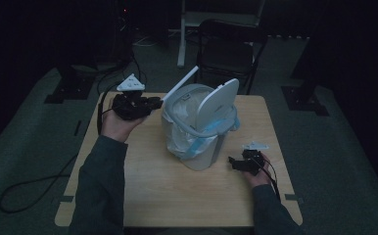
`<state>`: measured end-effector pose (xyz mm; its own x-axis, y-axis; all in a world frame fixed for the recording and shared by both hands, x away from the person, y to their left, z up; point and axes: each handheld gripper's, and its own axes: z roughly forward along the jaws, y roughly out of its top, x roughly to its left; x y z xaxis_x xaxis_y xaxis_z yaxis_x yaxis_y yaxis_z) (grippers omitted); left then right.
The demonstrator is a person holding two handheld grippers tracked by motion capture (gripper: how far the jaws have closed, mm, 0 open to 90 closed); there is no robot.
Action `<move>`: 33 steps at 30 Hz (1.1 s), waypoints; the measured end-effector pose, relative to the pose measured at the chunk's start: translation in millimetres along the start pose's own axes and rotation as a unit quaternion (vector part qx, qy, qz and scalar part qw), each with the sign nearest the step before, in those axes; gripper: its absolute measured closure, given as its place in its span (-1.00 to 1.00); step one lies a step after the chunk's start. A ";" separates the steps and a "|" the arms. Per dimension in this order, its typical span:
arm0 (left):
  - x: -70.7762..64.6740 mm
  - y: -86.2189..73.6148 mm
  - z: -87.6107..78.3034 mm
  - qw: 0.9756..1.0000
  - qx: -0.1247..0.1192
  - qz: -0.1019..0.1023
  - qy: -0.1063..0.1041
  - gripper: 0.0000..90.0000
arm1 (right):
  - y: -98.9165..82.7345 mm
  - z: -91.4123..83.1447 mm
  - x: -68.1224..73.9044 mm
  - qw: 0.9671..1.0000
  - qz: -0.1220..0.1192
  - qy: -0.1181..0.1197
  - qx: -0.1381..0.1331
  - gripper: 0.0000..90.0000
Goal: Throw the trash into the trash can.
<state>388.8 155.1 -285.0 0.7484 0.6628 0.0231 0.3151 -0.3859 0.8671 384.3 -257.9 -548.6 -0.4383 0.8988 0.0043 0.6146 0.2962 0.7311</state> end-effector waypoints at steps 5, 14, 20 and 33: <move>-3.5 3.4 4.2 1.000 0.003 0.005 -0.005 0.79 | 0.0 0.0 0.0 1.000 0.000 0.000 0.000 -0.56; -7.7 5.9 10.3 1.000 0.011 0.012 -0.012 0.79 | 0.1 0.1 0.0 1.000 0.000 0.000 0.000 -0.56; -9.3 6.8 12.9 1.000 0.015 0.015 -0.015 0.79 | 0.1 0.1 0.0 1.000 -0.001 0.000 0.000 -0.56; -10.8 7.2 16.8 0.999 0.025 0.018 -0.018 0.78 | 0.1 0.1 0.0 1.000 -0.001 0.000 0.000 -0.56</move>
<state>392.8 134.4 -287.4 0.7797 0.6252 0.0350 0.3160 -0.4411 0.8400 384.5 -257.8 -548.6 -0.4397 0.8981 0.0040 0.6141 0.2974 0.7311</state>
